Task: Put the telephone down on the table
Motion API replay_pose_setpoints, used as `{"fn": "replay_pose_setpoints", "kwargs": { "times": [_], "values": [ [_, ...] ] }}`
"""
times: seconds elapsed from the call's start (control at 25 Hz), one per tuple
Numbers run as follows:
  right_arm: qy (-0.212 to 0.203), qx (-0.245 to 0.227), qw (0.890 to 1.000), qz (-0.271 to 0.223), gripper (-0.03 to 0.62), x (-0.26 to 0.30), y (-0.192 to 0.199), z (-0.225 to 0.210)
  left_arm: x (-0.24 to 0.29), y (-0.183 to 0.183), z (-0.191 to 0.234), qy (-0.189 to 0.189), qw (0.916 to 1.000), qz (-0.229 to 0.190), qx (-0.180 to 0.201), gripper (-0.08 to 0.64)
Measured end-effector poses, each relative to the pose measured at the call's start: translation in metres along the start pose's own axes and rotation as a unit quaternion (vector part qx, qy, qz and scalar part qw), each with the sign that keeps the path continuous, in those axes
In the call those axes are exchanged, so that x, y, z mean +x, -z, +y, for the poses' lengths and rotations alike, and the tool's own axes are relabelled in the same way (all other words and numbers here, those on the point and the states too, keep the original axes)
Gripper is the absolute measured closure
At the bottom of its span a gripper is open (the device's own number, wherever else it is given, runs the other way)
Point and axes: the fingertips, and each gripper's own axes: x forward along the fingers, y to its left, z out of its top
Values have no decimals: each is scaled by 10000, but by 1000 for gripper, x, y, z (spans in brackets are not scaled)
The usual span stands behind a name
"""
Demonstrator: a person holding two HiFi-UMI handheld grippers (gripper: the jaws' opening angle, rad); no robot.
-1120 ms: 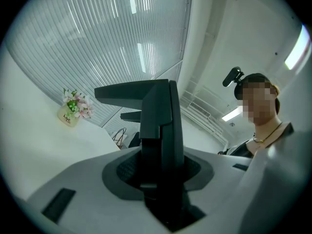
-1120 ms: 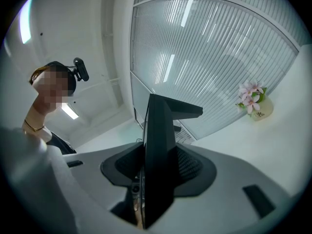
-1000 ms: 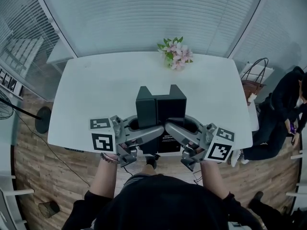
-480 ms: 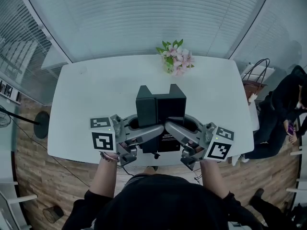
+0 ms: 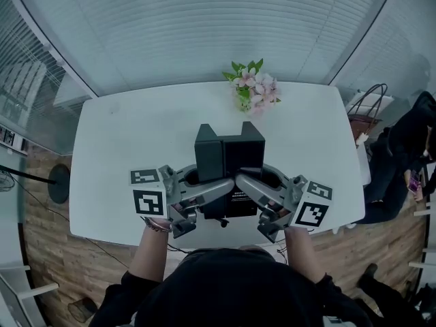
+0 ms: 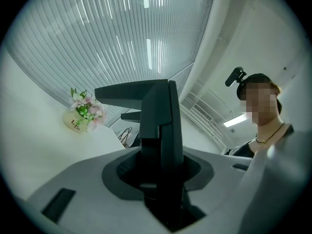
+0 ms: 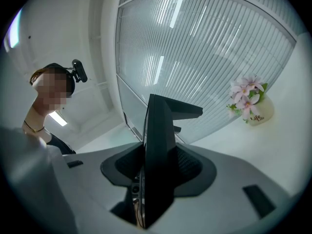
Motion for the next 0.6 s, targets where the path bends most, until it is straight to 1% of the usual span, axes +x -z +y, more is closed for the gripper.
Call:
{"fn": "replay_pose_setpoints", "kwargs": {
  "times": [0.28,0.6],
  "values": [
    [119,134,9998,-131,400,-3,2,-14,6,3,13,25,9998,159,-115,380],
    [-21,222,9997,25,400,-6,-8,-22,16,-2,17,-134,9998,52,-133,380]
  ]
}}
